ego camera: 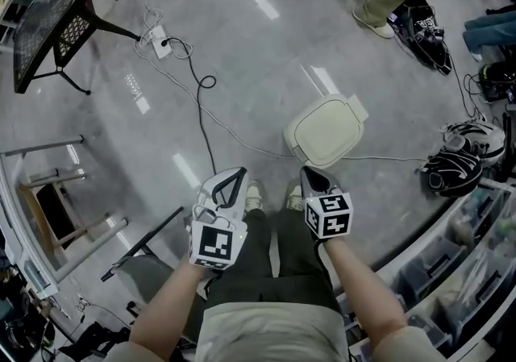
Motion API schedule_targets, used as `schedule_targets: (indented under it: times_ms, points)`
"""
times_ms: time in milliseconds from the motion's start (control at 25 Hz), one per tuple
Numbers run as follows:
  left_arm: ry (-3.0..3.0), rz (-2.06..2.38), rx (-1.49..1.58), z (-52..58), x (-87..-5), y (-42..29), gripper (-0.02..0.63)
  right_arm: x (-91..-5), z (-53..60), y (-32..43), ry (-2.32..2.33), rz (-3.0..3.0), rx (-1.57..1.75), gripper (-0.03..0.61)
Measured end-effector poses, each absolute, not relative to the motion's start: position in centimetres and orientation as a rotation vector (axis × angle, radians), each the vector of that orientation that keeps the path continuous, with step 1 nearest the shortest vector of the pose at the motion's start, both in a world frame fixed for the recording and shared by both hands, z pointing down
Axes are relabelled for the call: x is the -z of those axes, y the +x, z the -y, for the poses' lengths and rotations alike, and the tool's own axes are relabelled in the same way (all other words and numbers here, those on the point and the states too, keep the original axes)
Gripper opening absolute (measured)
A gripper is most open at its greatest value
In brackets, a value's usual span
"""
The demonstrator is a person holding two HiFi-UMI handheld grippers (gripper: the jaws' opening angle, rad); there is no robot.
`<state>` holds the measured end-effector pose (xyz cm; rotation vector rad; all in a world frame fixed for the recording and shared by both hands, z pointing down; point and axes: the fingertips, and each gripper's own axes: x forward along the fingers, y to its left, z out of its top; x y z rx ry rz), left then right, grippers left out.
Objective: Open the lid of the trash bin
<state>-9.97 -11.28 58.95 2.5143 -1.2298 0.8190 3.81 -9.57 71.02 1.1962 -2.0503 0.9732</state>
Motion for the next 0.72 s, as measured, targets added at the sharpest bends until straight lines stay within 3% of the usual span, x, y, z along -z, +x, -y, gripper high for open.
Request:
schedule_targets:
  times_ms: [720]
  points:
    - [2.375,1.035,-0.878,11.8,-76.7,-6.7,0.003,-90.3,9.9,6.2,1.439,1.691,-1.454,0.003]
